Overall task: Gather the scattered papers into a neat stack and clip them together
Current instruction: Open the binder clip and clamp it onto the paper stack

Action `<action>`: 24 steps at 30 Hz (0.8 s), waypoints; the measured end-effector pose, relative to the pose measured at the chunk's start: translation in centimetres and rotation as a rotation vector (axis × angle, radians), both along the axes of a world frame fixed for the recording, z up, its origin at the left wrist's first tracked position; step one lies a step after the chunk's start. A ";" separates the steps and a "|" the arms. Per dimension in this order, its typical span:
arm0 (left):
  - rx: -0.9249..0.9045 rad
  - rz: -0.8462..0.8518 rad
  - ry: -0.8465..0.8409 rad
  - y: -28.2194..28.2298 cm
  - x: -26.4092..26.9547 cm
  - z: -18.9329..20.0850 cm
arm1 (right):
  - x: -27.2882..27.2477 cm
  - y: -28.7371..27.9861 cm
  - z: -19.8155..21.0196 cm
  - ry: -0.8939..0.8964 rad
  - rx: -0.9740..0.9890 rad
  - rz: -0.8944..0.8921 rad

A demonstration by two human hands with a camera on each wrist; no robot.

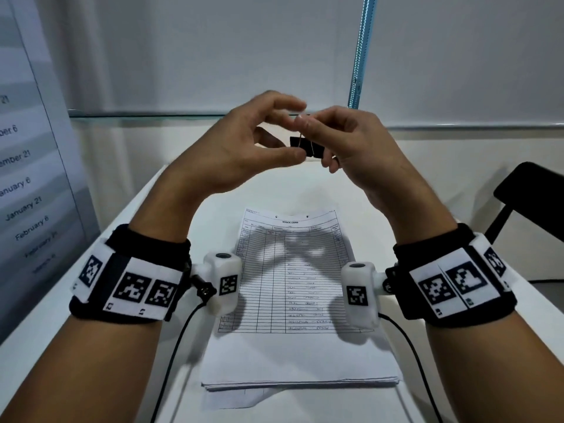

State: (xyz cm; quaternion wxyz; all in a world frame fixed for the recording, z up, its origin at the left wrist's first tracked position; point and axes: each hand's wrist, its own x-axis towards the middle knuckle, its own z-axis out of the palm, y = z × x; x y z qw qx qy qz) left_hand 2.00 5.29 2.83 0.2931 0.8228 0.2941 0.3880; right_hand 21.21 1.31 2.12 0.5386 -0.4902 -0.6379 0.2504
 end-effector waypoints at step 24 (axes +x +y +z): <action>-0.335 0.397 0.631 4.0 -3.1 -4.1 | 2.7 1.1 -9.2 -0.598 -1.076 0.143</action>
